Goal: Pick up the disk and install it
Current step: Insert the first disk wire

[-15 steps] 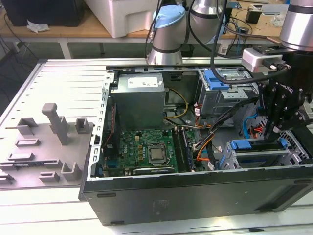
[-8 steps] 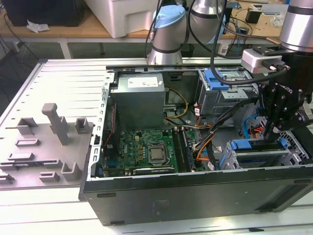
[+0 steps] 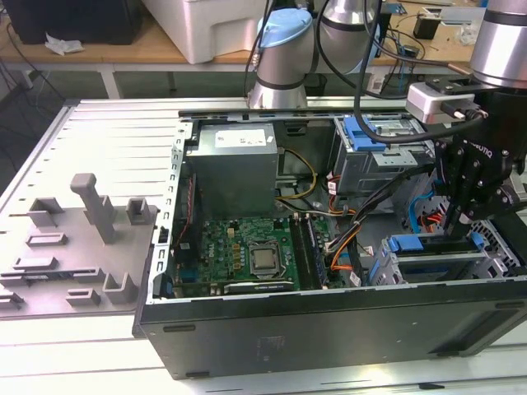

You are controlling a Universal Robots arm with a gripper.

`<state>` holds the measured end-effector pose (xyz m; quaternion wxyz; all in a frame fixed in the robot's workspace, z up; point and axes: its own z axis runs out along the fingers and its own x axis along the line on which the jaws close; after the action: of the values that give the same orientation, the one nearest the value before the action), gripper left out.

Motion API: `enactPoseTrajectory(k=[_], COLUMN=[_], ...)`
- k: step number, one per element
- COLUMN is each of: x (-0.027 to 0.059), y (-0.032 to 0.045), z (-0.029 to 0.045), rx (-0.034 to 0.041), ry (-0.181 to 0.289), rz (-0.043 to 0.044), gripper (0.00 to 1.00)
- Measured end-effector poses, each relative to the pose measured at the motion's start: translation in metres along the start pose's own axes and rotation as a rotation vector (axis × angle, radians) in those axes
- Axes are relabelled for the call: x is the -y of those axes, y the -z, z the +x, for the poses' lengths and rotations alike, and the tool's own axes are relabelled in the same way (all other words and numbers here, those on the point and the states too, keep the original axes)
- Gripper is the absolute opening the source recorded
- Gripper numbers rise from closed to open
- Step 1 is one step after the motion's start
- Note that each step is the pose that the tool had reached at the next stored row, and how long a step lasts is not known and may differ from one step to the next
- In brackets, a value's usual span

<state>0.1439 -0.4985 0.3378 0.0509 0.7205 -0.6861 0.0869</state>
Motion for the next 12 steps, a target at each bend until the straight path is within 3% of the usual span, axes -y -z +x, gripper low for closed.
enactPoseTrajectory(k=[12], x=[0.0001], y=[0.0024], z=[0.0005], rx=[-0.0037], ry=[0.0], rz=[-0.0002], gripper=[0.17])
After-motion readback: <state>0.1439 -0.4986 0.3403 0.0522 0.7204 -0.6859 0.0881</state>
